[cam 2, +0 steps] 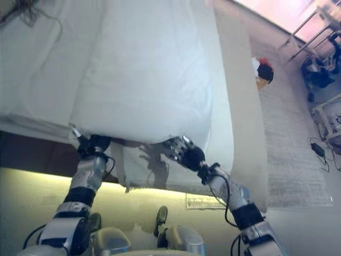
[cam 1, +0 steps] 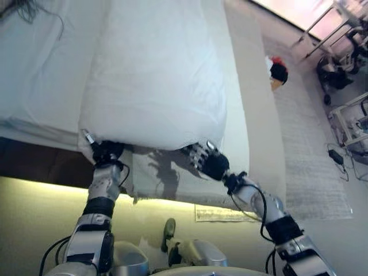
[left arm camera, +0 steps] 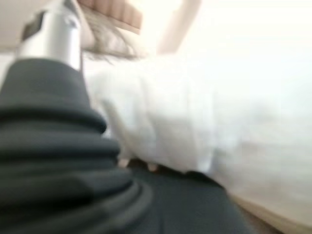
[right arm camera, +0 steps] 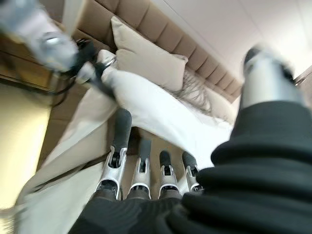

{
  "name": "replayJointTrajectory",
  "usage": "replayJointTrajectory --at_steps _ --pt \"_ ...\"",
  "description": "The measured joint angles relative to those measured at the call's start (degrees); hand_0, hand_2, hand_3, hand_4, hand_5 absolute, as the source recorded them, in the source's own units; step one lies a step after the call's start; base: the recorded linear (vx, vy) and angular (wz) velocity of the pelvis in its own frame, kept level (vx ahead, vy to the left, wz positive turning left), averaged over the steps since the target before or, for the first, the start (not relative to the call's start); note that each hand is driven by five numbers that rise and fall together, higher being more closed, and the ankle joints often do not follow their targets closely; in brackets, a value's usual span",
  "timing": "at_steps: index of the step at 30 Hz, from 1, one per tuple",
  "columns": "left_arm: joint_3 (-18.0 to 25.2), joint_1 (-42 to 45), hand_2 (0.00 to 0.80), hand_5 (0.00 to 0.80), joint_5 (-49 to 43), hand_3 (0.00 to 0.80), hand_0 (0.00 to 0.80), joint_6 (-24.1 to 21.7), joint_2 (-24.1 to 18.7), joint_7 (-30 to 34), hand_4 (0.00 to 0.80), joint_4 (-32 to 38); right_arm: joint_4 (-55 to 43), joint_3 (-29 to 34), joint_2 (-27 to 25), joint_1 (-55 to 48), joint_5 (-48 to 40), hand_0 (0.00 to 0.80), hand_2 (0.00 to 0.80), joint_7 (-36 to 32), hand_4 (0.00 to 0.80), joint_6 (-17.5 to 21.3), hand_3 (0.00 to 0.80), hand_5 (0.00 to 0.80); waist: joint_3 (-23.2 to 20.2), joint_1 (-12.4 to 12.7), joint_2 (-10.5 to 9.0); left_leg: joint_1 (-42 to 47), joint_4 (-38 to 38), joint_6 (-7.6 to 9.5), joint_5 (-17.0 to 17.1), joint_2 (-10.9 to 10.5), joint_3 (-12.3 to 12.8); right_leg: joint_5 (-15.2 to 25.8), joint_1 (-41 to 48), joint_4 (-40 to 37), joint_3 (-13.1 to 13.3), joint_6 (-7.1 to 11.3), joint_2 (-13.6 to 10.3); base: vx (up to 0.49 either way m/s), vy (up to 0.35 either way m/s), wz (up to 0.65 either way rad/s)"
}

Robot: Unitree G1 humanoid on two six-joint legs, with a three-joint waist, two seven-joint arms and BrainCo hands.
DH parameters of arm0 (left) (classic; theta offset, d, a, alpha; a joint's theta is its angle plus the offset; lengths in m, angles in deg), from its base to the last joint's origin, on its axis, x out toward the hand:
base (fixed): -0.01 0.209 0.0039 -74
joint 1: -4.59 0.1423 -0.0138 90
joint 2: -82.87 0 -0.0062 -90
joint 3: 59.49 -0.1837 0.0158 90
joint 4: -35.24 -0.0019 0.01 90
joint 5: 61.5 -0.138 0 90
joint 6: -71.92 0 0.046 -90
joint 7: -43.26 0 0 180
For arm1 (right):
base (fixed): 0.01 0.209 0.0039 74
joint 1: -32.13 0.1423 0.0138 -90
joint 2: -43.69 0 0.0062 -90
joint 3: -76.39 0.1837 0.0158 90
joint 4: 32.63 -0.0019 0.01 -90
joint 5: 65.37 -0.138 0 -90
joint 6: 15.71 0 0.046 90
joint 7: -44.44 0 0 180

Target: Make the bed neatly

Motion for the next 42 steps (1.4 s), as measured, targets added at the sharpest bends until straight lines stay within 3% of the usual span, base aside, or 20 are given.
replayJointTrajectory --at_steps 11,14,19,31,42 --pt "5.69 11.36 0.0 0.0 0.02 0.0 0.0 0.91 0.61 -0.01 0.0 -0.4 11.35 8.11 -1.77 -13.8 9.09 0.0 0.0 -5.56 0.0 -6.24 0.0 0.0 -8.39 -1.81 6.04 4.78 -2.84 1.48 0.55 -2.83 0.56 -1.21 3.53 -0.28 -0.13 1.86 -2.85 0.07 0.179 0.02" --pt "8.17 12.27 0.0 0.0 0.0 0.0 0.0 1.9 0.68 0.01 0.0 -2.2 14.75 10.89 -1.84 -14.38 10.68 0.0 0.0 -6.32 0.0 -6.41 0.0 0.0 -9.12 -2.96 7.65 5.03 -2.97 1.62 0.66 -2.95 0.53 -1.16 3.77 -0.3 -0.21 1.93 -2.99 -0.006 0.111 0.0" --pt "10.16 13.7 0.0 0.0 -0.02 0.0 0.0 3.64 1.04 0.27 0.0 -4.43 19.56 13.23 -3.85 -15.19 12.08 0.0 0.0 -7.4 0.0 -6.11 0.0 0.0 -10.28 -2.83 9.68 5.35 -3.1 1.64 0.64 -3.0 0.47 -1.62 4.35 -0.36 -0.34 1.91 -3.13 -0.04 0.074 0.01" --pt "14.01 16.47 0.0 0.0 -0.12 0.0 0.0 6.3 2.68 2.62 0.0 -8.23 30.23 16.25 -4.8 -13.86 12.55 0.0 0.0 -9.32 0.0 -4.52 0.0 0.0 -11.96 -2.15 12.28 3.73 -3.08 2.09 0.68 -3.83 -1.56 -1.46 4.39 -0.4 -2.6 2.36 -4.07 -0.08 0.064 0.08" --pt "21.04 18.79 0.0 0.0 -0.22 0.0 0.0 7.6 2.03 3.51 0.0 -11.01 35.05 16.27 -5.32 -10.66 12.49 0.0 0.0 -10.17 0.0 -2.96 0.0 0.0 -13.72 1.47 13.72 1.56 -3.11 2.37 0.9 -4.55 -4.32 -1.97 4.11 -0.44 -5.82 2.85 -4.94 -0.062 0.088 0.13"
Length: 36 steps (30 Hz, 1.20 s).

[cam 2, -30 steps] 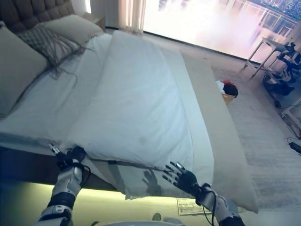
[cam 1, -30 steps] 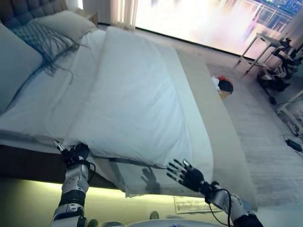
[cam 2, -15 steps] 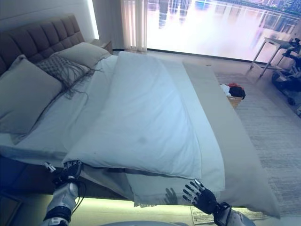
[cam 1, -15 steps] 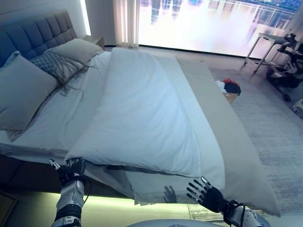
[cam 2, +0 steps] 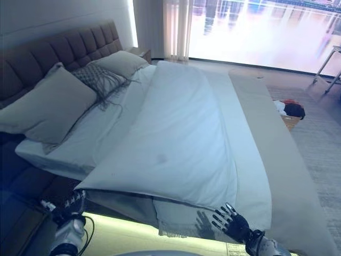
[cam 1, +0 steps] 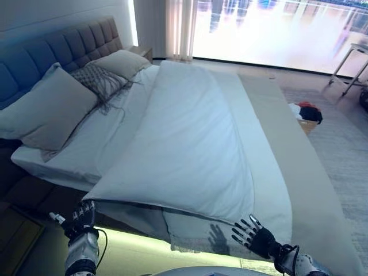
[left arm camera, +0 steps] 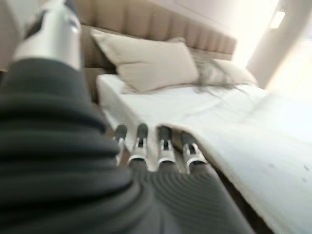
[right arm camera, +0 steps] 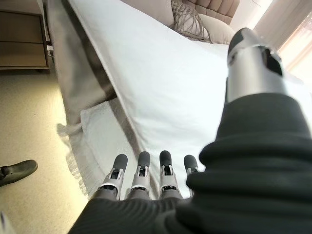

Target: Make the bed neatly

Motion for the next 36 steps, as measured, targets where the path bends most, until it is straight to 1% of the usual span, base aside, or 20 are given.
replayJointTrajectory --at_steps 1,4,9,12,13,14,15,16,17,19,21,22,24,26,30,33,36 --pt "0.33 0.03 0.0 0.0 -0.48 0.0 0.0 0.75 -0.12 0.0 0.0 -0.24 1.3 -0.02 -0.2 0.13 0.01 0.0 0.0 -0.1 0.0 0.21 0.0 0.0 -0.1 0.66 0.06 -0.2 0.01 0.01 -0.01 0.01 -0.03 -0.02 -0.16 0.0 -0.36 0.01 -0.05 -0.038 0.101 0.05" --pt "1.35 0.1 0.0 0.0 -0.96 0.0 0.0 2.52 -1.23 0.02 0.0 -2.14 2.14 -0.02 -0.4 0.31 0.03 0.0 0.0 -0.18 0.0 0.63 0.0 0.0 -0.12 0.74 0.12 -1.1 0.01 0.01 0.02 -0.04 -0.48 -0.08 -0.68 0.0 -1.06 0.07 -0.17 -0.026 0.08 0.06" --pt "1.39 -0.24 0.0 0.0 -0.99 0.0 0.0 3.68 -2.03 0.18 0.0 -4.88 5.05 -0.06 -0.67 1.05 0.09 0.0 0.0 -0.43 0.0 0.89 0.0 0.0 -0.12 1.22 0.12 -1.46 0.07 -0.05 0.06 -0.11 -0.8 -0.28 -0.87 0.0 -1.46 0.27 -0.23 -0.06 0.045 0.02" --pt "1.39 -0.66 0.0 0.0 -1.03 0.0 0.0 4.56 -2.06 0.29 0.0 -7.51 6.77 -0.11 -0.75 1.2 0.07 0.0 0.0 -0.63 0.0 1.53 0.0 0.0 -0.2 2.05 -0.02 -2.87 0.24 -0.32 0.23 -0.12 -1.67 -0.37 -1.68 0.01 -2.49 0.28 -0.2 -0.054 0.012 0.13" --pt "2.14 -0.85 0.0 0.0 -0.95 0.0 0.0 4.37 -2.09 0.96 0.0 -8.8 7.1 -0.12 -0.83 1.31 0.06 0.0 0.0 -0.76 0.0 1.87 0.0 0.0 -0.24 2.23 -0.1 -3.16 0.32 -0.39 0.3 -0.13 -1.84 -0.37 -1.88 0.02 -2.69 0.28 -0.2 -0.034 0.018 0.1" --pt "4.64 -0.73 0.0 0.0 -0.85 0.0 0.0 3.56 -2.3 1.97 0.0 -9.35 7.7 -0.12 -0.85 1.49 0.06 0.0 0.0 -0.86 0.0 2.11 0.0 0.0 -0.25 2.35 -0.1 -3.22 0.33 -0.39 0.3 -0.13 -1.94 -0.43 -1.88 0.01 -2.81 0.32 -0.2 -0.029 0.015 0.08" --pt "7.08 -0.17 0.0 0.0 -0.79 0.0 0.0 2.47 -3.38 2.64 0.0 -9.98 8.47 -0.11 -0.95 1.48 0.05 0.0 0.0 -1.07 0.0 2.38 0.0 0.0 -0.26 2.78 -0.14 -3.29 0.33 -0.4 0.29 -0.19 -2.14 -0.54 -1.79 0.02 -3.05 0.39 -0.21 -0.033 0.005 0.1" --pt "8.73 -0.19 0.0 0.0 -0.72 0.0 0.0 1.54 -5.22 2.79 0.0 -10.82 9.03 -0.11 -1.25 1.17 0.05 0.0 0.0 -1.2 0.0 2.39 0.0 0.0 -0.29 3.8 -0.23 -3.56 0.33 -0.4 0.29 -0.21 -2.41 -0.61 -1.82 0.02 -3.33 0.44 -0.24 -0.036 0.003 0.21" --pt "9.73 0.16 0.0 0.0 -0.49 0.0 0.0 0.74 -7.13 2.85 0.0 -10.87 9.38 -0.11 -1.51 1.03 0.03 0.0 0.0 -1.2 0.0 2.39 0.0 0.0 -0.28 4.23 -0.27 -4.14 0.36 -0.39 0.41 -0.32 -3.12 -0.69 -1.85 0.02 -4.05 0.52 -0.33 -0.035 0.002 0.29" --pt "11.68 1.25 0.0 0.0 -0.38 0.0 0.0 -0.78 -11.16 3.05 0.0 -10.93 9.96 -0.11 -2.16 0.59 -0.04 0.0 0.0 -1.61 0.0 2.63 0.0 0.0 -0.22 5.73 -0.39 -4.22 0.35 -0.28 0.61 -0.68 -3.68 -0.75 -1.77 0.04 -4.61 0.63 -0.61 -0.025 0.012 0.24" --pt "12.71 2.38 0.0 0.0 -0.36 0.0 0.0 -1.16 -14.07 3.42 0.0 -10.96 10.54 -0.1 -2.54 0.51 -0.29 0.0 0.0 -1.65 0.0 3.09 0.0 0.0 -0.21 7.1 -0.51 -4.87 0.29 -0.12 0.66 -1.14 -4.53 -0.97 -1.43 0.04 -5.15 0.95 -1.03 -0.014 0.035 0.25" --pt "12.76 2.67 0.0 0.0 -0.36 0.0 0.0 -1.25 -15.45 3.58 0.0 -11.25 10.56 -0.02 -2.64 0.61 -0.56 0.0 0.0 -1.72 0.0 3.36 0.0 0.0 -0.08 7.2 -0.6 -5.29 0.09 0.11 0.79 -1.28 -4.77 -1.13 -1.32 0.04 -5.56 1.14 -1.26 -0.011 0.05 0.35" --pt "13.75 2.7 0.0 0.0 -0.36 0.0 0.0 -1.17 -17.7 3.65 0.0 -11.68 10.69 0.12 -2.72 0.63 -0.55 0.0 0.0 -1.77 0.0 3.55 0.0 0.0 0.19 7.79 -0.88 -5.95 0.08 0.42 1.09 -1.67 -4.69 -1.42 -1.26 0.04 -5.56 1.53 -1.79 -0.003 0.051 0.26" --pt "15.06 2.68 0.0 0.0 -0.35 0.0 0.0 -0.96 -19.91 3.61 0.0 -11.68 11.62 0.4 -2.71 0.77 -0.55 0.0 0.0 -2.01 0.0 3.55 0.0 0.0 0.48 8.48 -1.75 -6.03 0.07 0.66 1.24 -2.25 -4.72 -1.43 -1.2 0.04 -5.55 1.63 -2.38 0.01 0.056 0.1" --pt "16.19 2.65 0.0 0.0 -0.36 0.0 0.0 -0.54 -24.62 3.59 0.0 -11.72 13.83 2.75 -2.76 0.83 -0.51 0.0 0.0 -2.28 0.0 3.9 0.0 0.0 0.95 8.52 -2.96 -6.07 0.03 1.08 1.45 -3.07 -4.87 -1.35 -0.71 0.05 -5.55 1.89 -3.2 0.008 0.045 0.1" --pt "16.35 2.54 0.0 0.0 -0.36 0.0 0.0 0.57 -27.39 3.63 0.0 -11.7 15.67 3.35 -2.75 0.79 -0.51 0.0 0.0 -2.8 0.0 4.68 0.0 0.0 1.01 8.52 -2.91 -6.08 0.02 1.18 1.45 -3.35 -4.93 -1.3 -0.7 0.05 -5.55 2.02 -3.45 0.0 0.0 0.0" --pt "16.34 3.06 0.0 0.0 -0.4 0.0 0.0 1.99 -28.98 3.23 0.0 -11.76 17.13 4.41 -2.75 0.9 -0.46 0.0 0.0 -3.7 0.0 5.14 0.0 0.0 1.04 8.52 -2.77 -6.07 0.03 1.23 1.48 -3.44 -4.97 -1.3 -0.71 0.05 -5.56 2.06 -3.52 -0.016 -0.026 0.0"
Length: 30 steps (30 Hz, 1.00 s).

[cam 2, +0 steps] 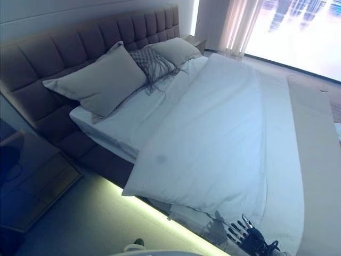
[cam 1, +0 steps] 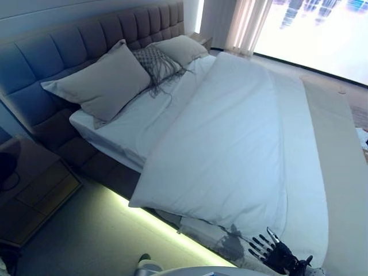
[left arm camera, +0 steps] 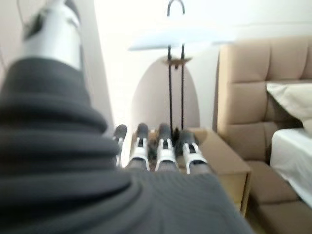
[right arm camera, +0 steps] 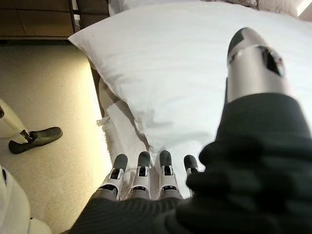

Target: Make the bed neatly

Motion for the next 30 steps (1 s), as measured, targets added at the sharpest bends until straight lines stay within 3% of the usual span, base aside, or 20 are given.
replayJointTrajectory --at_steps 3,8,11,15,22,28,30 --pt "0.1 0.58 0.0 0.0 -6.66 0.0 0.0 2.57 0.08 -0.03 0.0 -1.61 0.27 -0.03 0.02 -0.02 1.41 0.0 0.0 -1.23 0.0 0.78 0.0 0.0 -0.04 -0.08 0.18 0.01 0.01 0.01 0.0 -0.01 0.08 0.0 -0.01 0.0 0.0 0.0 0.0 -0.027 -0.082 0.0" --pt "-1.7 1.08 0.0 0.0 -27.74 0.0 0.0 4.3 2.61 0.04 0.0 -6.79 0.52 -0.62 0.03 0.24 7.54 0.0 0.0 -3.12 0.0 4.54 0.0 0.0 -0.21 -0.21 0.38 0.1 0.17 -0.06 0.09 0.02 0.26 0.01 -0.1 0.01 0.05 -0.01 0.05 -0.032 -0.138 -0.01" --pt "-8.42 1.5 0.0 0.0 -39.94 0.0 0.0 4.05 6.34 -0.89 0.0 -8.18 0.44 -3.55 -0.21 1.04 12.26 0.0 0.0 -3.65 0.0 7.58 0.0 0.0 -0.84 -0.3 0.65 0.2 0.3 -0.13 0.22 0.08 0.44 0.07 -0.64 0.09 0.18 0.02 0.04 -0.065 -0.15 -0.03" --pt "-17.39 2.09 0.0 0.0 -48.01 0.0 0.0 1.62 11.12 -1.22 0.0 -11.0 -0.12 -7.39 -0.49 2.06 18.25 0.0 0.0 -3.68 0.0 11.61 0.0 0.0 -1.8 -0.67 0.73 0.46 0.34 -0.11 0.22 0.05 2.21 0.48 -1.79 0.12 1.86 -0.06 0.04 -0.067 -0.132 -0.2" --pt "-34.48 1.74 0.0 0.0 -64.67 0.0 0.0 -2.92 19.57 -4.86 0.0 -12.44 0.53 -9.48 -0.36 1.02 25.3 0.0 0.0 -3.21 0.0 17.07 0.0 0.0 -2.42 -4.12 0.9 2.04 0.24 -0.11 0.01 0.28 5.23 1.1 -2.27 0.14 4.72 -0.1 0.2 -0.05 -0.101 -0.21" --pt "-44.21 1.17 0.0 0.0 -78.8 0.0 0.0 -4.33 22.49 -8.32 0.0 -12.45 6.43 -9.39 4.06 -1.35 24.49 0.0 0.0 1.29 0.0 19.88 0.0 0.0 -2.5 -6.7 1.38 3.08 -0.02 0.22 -0.78 0.71 7.9 1.35 -2.69 0.13 7.09 -0.06 0.26 -0.011 -0.049 -0.24" --pt "-45.42 0.9 0.0 0.0 -80.53 0.0 0.0 -4.41 24.19 -8.93 0.0 -12.43 8.07 -9.13 5.92 -2.21 22.57 0.0 0.0 3.7 0.0 20.69 0.0 0.0 -2.64 -7.22 1.83 3.16 -0.03 0.25 -0.92 0.73 8.61 1.7 -3.19 0.12 7.44 -0.05 0.1 0.023 -0.035 -0.21"
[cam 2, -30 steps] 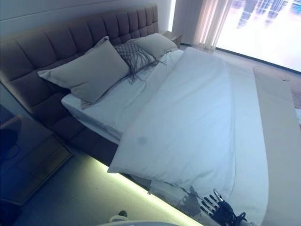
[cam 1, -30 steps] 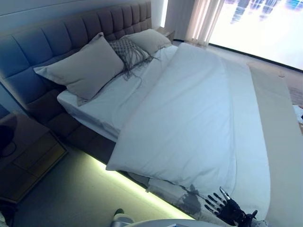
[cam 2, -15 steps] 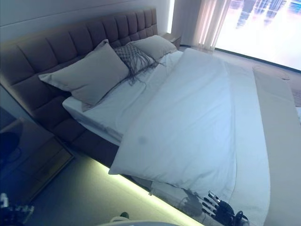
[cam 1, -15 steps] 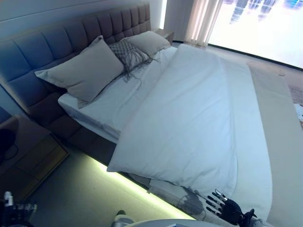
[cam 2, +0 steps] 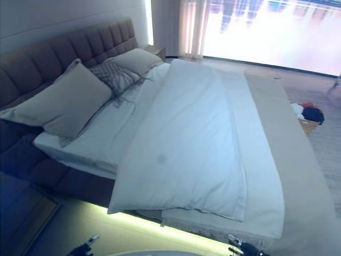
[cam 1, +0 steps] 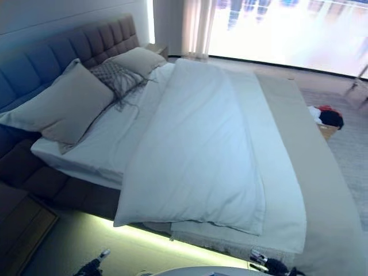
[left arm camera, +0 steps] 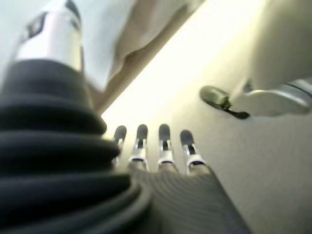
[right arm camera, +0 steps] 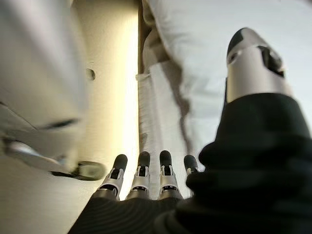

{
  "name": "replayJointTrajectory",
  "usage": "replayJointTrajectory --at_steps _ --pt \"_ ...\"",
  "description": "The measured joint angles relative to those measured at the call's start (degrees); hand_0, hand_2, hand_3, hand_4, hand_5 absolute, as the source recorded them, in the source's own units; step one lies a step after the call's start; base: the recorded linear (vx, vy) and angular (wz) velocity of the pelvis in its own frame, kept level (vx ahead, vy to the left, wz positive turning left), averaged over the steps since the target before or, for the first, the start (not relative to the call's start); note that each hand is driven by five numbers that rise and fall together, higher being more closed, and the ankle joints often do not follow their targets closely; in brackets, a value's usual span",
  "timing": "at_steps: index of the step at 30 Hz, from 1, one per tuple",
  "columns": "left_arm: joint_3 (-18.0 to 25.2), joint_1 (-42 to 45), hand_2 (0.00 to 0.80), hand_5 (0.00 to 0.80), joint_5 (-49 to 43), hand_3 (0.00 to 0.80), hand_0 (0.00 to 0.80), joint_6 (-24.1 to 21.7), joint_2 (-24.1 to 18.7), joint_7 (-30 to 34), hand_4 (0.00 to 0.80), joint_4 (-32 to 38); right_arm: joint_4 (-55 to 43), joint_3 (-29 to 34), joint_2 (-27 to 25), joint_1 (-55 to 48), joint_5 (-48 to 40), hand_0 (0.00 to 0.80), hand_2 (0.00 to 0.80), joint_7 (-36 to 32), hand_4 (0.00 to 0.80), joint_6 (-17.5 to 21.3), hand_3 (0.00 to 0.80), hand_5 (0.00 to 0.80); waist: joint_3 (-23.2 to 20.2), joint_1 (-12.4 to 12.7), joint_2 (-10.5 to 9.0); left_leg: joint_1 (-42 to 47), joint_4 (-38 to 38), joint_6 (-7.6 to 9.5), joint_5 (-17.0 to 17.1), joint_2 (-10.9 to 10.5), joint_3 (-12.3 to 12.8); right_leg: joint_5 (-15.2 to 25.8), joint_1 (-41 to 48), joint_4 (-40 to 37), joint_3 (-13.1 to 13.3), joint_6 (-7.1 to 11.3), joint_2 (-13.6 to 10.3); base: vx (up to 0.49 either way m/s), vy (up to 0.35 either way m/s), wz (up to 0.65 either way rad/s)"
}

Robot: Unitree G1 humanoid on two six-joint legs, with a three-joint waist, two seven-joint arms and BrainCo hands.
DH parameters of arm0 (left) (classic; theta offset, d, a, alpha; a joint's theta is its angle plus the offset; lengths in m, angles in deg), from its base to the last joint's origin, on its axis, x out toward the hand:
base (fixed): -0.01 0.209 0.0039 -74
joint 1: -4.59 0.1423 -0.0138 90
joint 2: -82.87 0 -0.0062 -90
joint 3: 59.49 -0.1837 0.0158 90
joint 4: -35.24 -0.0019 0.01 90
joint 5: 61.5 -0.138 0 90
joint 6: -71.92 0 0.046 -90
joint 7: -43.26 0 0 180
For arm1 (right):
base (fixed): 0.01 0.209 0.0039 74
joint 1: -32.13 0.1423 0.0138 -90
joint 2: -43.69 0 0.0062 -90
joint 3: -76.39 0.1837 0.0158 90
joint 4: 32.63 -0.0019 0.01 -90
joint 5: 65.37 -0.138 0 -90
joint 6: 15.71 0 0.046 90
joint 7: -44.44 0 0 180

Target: Make the bed neatly

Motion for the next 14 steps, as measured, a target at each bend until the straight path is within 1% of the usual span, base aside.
replayJointTrajectory --at_steps 2,4,6,8,10,14 --pt "-0.33 0.0 0.0 0.0 -1.07 0.0 0.0 0.12 1.94 -0.7 0.0 -0.05 1.61 0.49 1.39 -0.43 -2.58 0.0 0.0 2.69 0.0 0.19 0.0 0.0 -0.01 -1.07 0.68 0.06 0.01 0.02 -0.03 -0.02 0.47 0.07 -0.14 -0.01 0.3 0.01 -0.01 0.029 -0.038 -0.11" --pt "-1.77 -0.06 0.0 0.0 -1.4 0.0 0.0 0.19 3.41 -1.03 0.0 -0.02 2.29 0.69 1.9 -1.11 -4.76 0.0 0.0 5.21 0.0 0.33 0.0 0.0 -0.02 -1.11 1.43 0.22 0.03 0.06 -0.13 0.0 0.9 0.12 -0.32 -0.02 0.66 0.01 -0.01 0.023 -0.03 -0.09" --pt "-3.69 0.0 0.0 0.0 -3.34 0.0 0.0 0.45 4.78 -1.7 0.0 -0.04 3.34 1.96 2.47 -1.33 -5.64 0.0 0.0 7.55 0.0 0.66 0.0 0.0 -0.12 -1.04 1.76 0.97 0.11 0.07 -0.23 -0.05 1.16 0.16 -0.22 -0.01 1.04 0.02 0.06 0.021 -0.023 -0.08" --pt "-5.99 -0.06 0.0 0.0 -4.03 0.0 0.0 0.74 6.01 -2.05 0.0 0.02 3.35 1.9 3.31 -1.35 -5.42 0.0 0.0 9.41 0.0 0.83 0.0 0.0 -0.01 -1.07 2.17 1.0 0.09 0.07 -0.23 -0.01 1.2 0.21 -0.25 -0.02 1.22 0.02 0.13 0.025 -0.025 -0.05" --pt "-7.87 -0.1 0.0 0.0 -5.55 0.0 0.0 1.2 6.75 -2.11 0.0 0.06 3.3 0.3 3.85 -1.09 -4.48 0.0 0.0 10.21 0.0 1.19 0.0 0.0 0.04 -1.05 2.52 1.01 0.05 0.02 -0.28 0.09 1.23 0.19 0.0 -0.05 1.35 0.02 0.19 0.031 -0.024 -0.03" --pt "-10.0 -0.03 0.0 0.0 -5.56 0.0 0.0 1.67 8.07 -2.48 0.0 0.19 3.26 -2.46 4.89 0.09 -1.13 0.0 0.0 11.36 0.0 1.3 0.0 0.0 0.04 -0.95 2.59 1.17 0.04 -0.05 -0.33 0.43 1.23 0.16 0.15 -0.06 1.42 -0.11 0.53 0.025 -0.024 -0.01"
